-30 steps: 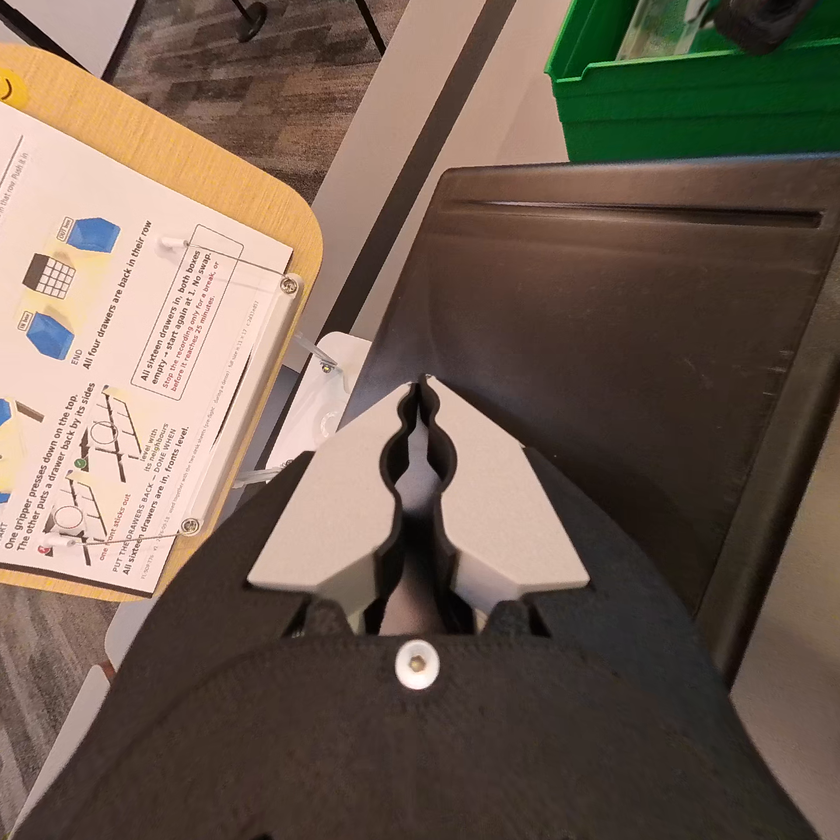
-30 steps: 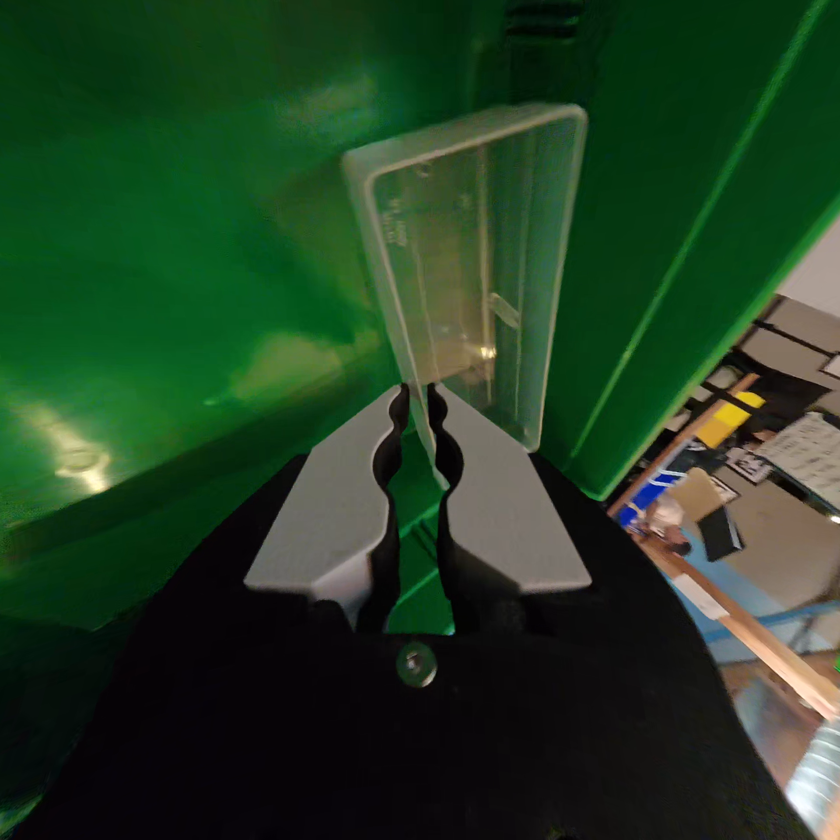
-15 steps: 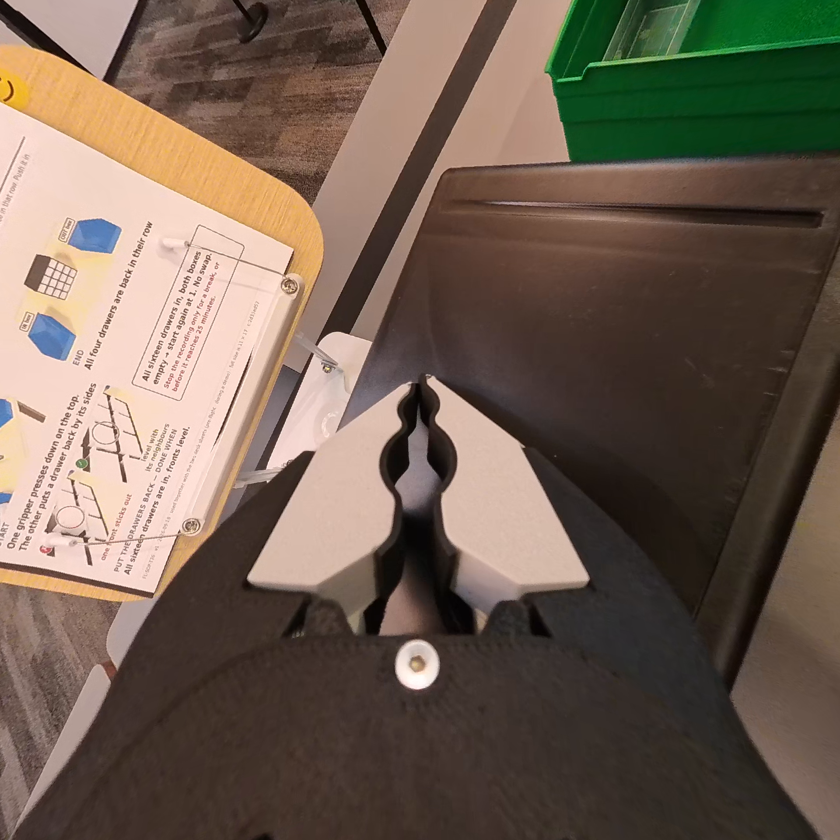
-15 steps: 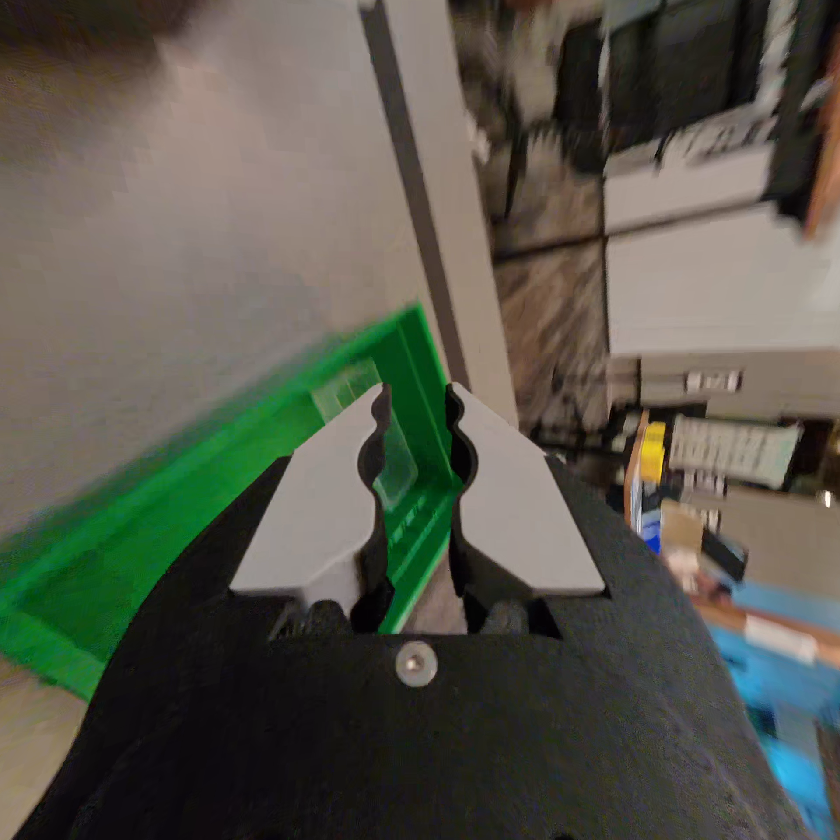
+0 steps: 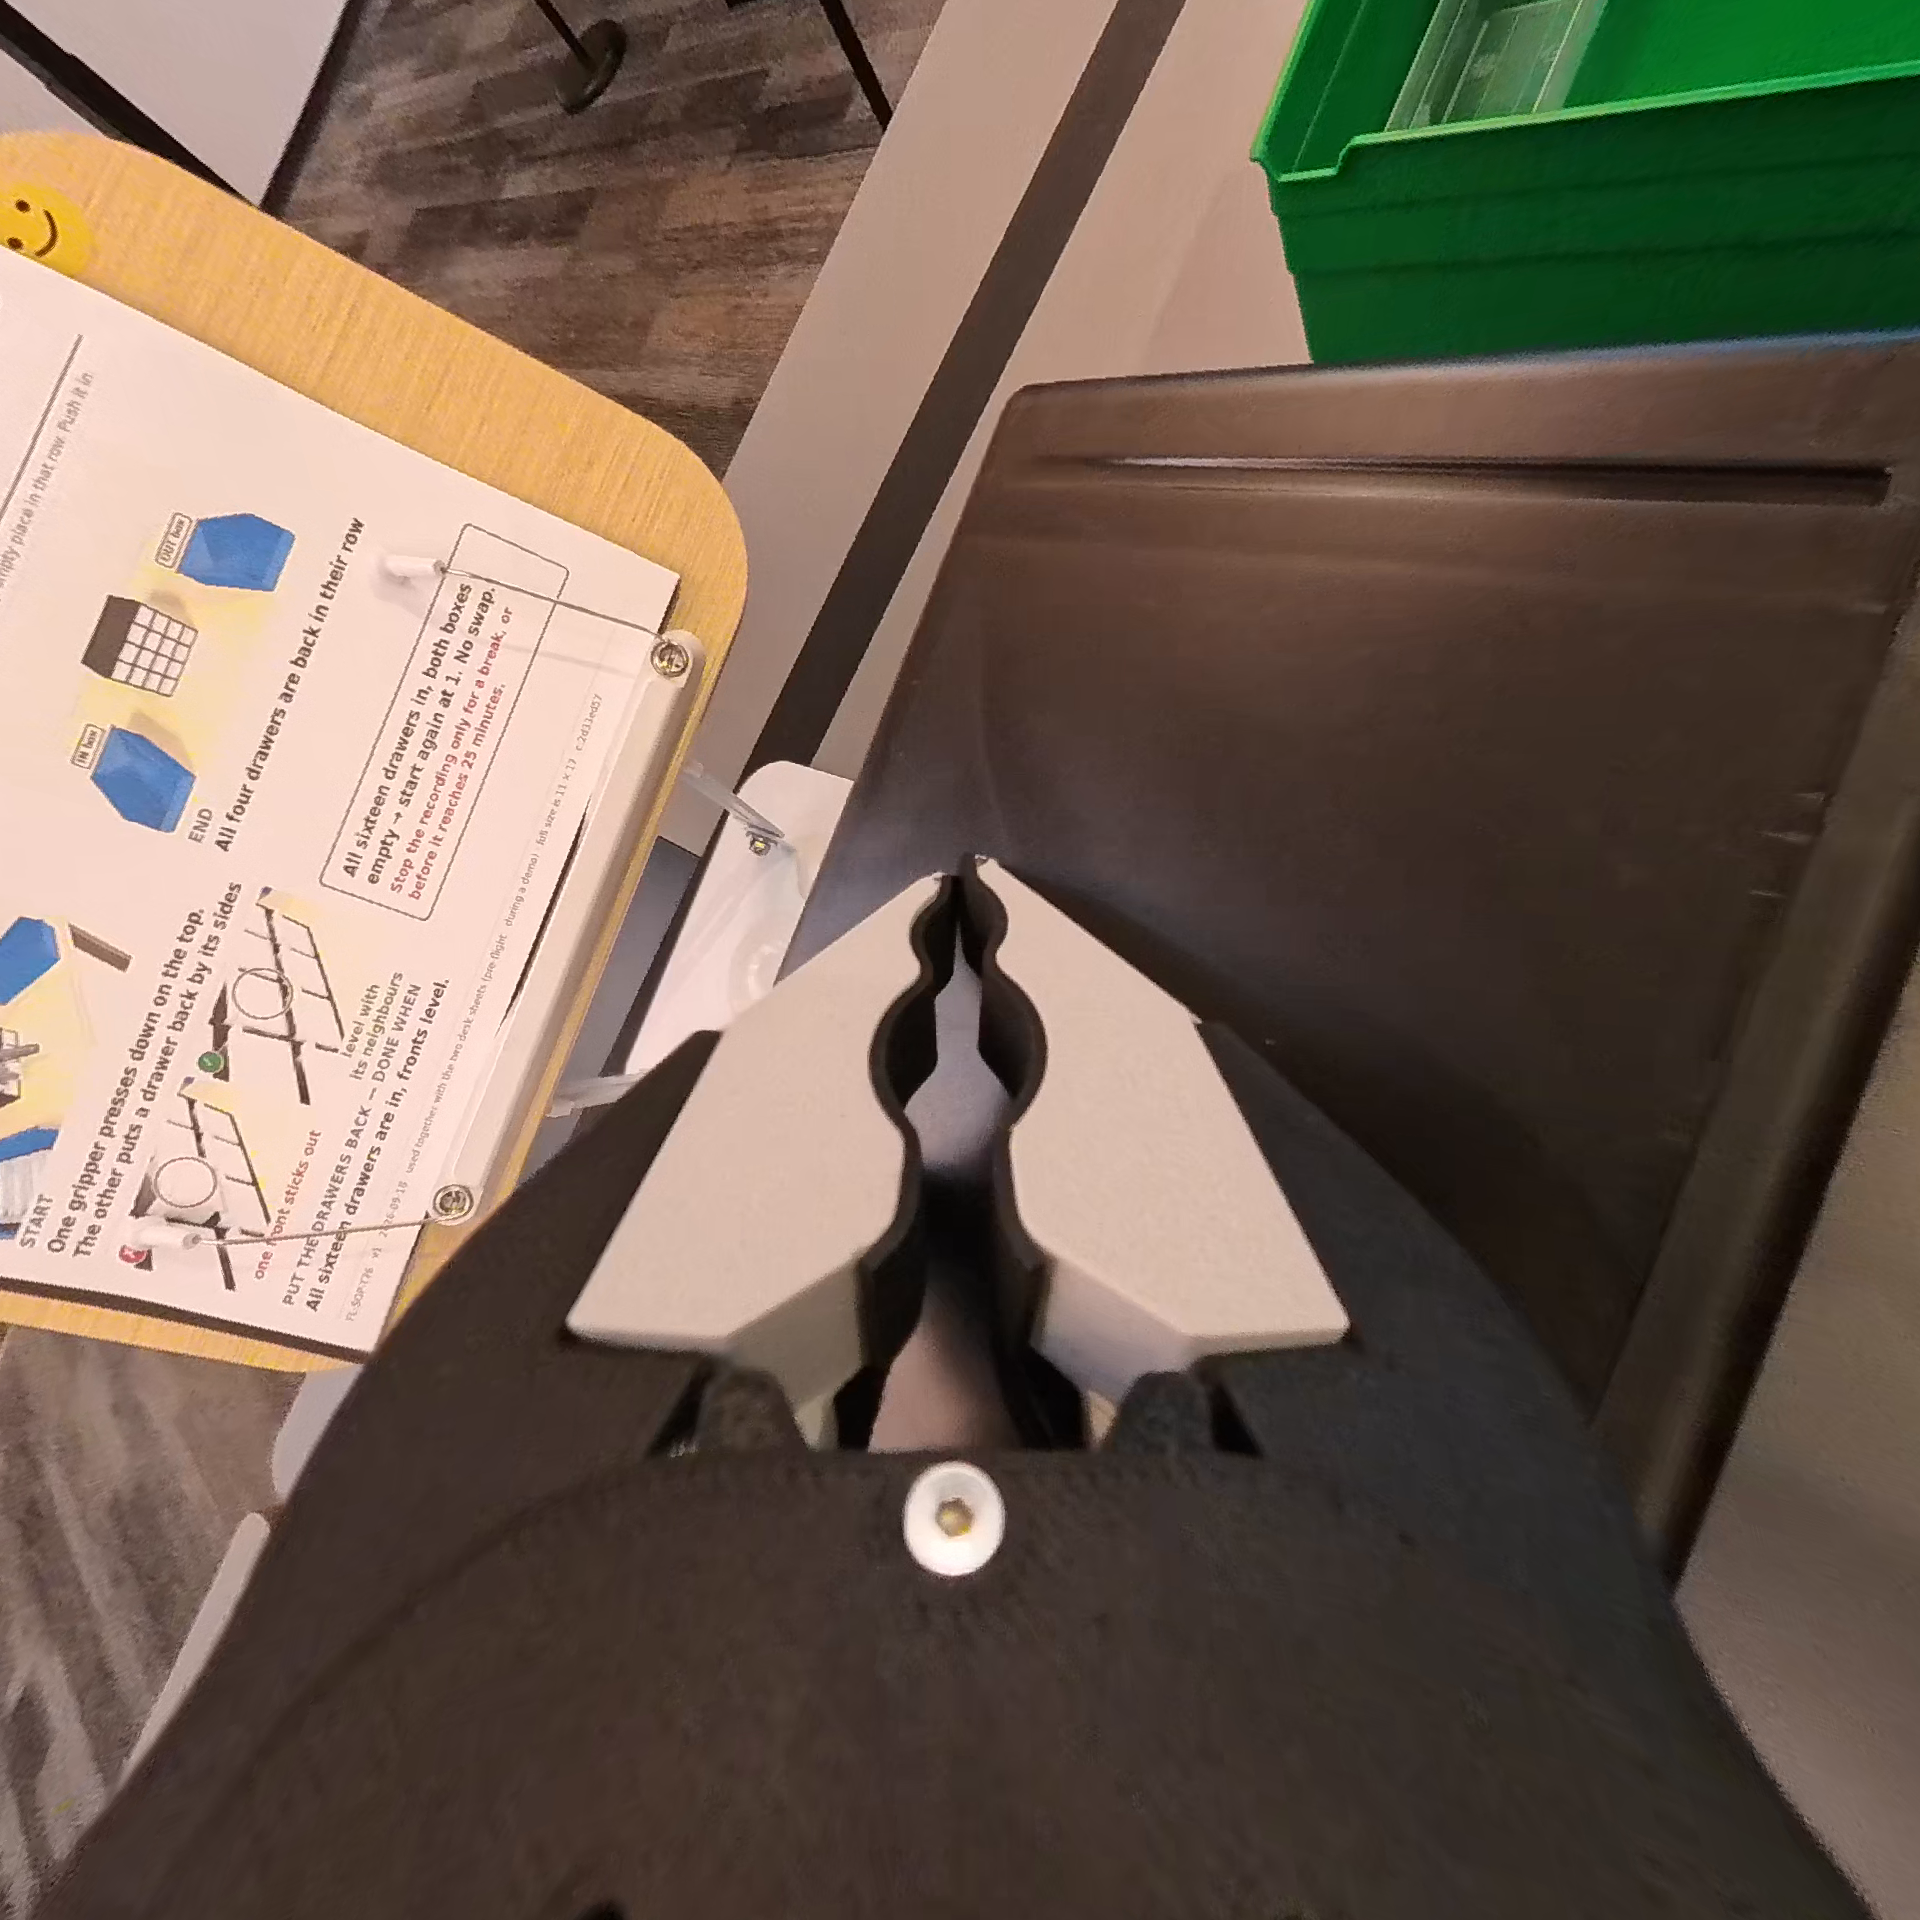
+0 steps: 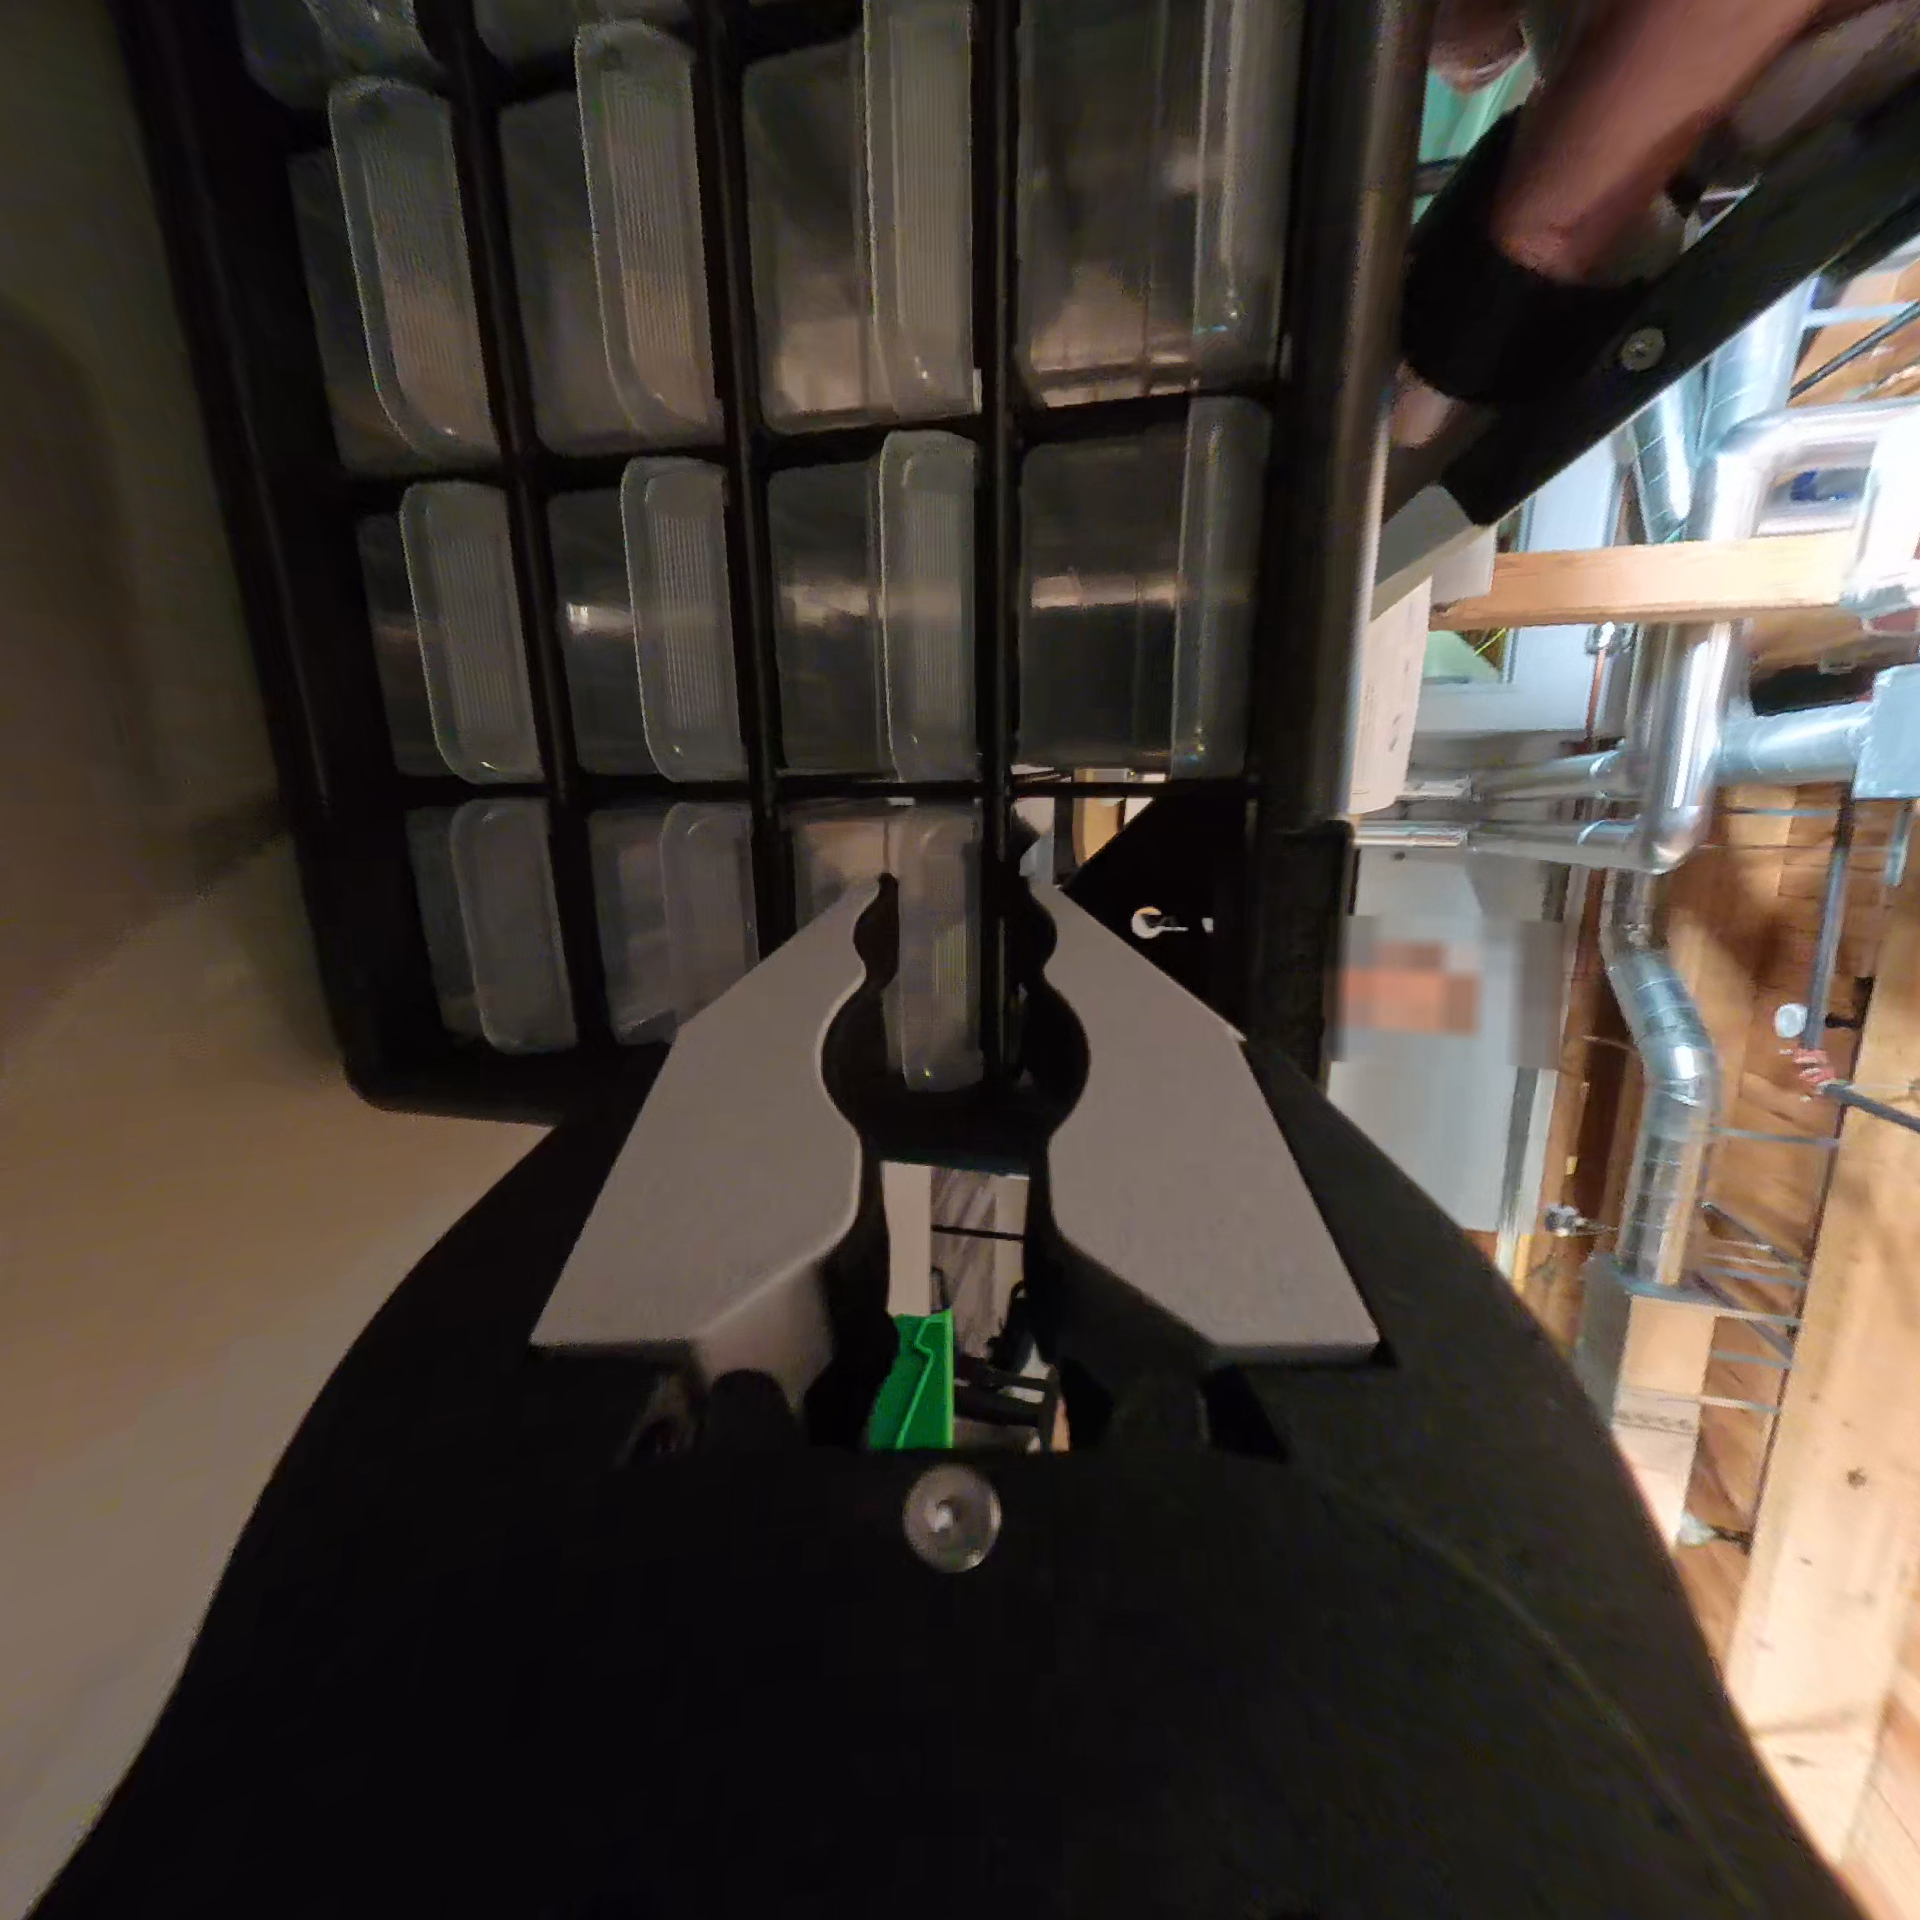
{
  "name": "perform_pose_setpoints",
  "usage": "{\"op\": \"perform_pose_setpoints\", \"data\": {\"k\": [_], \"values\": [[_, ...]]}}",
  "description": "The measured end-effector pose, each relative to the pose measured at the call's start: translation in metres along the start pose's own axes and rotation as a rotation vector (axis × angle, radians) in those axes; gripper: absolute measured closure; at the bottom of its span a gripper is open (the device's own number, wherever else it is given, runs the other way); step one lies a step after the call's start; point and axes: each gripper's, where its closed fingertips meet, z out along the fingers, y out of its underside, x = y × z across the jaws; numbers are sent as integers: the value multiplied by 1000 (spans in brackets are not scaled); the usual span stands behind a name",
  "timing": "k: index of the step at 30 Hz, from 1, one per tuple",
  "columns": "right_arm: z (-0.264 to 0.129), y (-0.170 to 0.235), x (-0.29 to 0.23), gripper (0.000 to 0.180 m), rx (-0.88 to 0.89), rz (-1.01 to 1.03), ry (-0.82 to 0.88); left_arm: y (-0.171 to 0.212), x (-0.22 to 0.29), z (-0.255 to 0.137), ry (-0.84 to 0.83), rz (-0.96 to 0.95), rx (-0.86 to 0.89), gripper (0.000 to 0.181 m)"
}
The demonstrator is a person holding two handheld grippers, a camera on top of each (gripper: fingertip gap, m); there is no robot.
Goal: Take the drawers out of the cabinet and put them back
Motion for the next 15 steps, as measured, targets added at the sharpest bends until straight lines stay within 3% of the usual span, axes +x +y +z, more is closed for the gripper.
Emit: {"op": "perform_pose_setpoints", "data": {"k": [6, 15], "values": [[-4, -2, -2, 168, 11, -43, 37, 0, 0, 0, 11, -14, -1, 181], [-47, -23, -13, 164, 49, 45, 78, 0, 0, 0, 8, -11, -1, 181]]}}
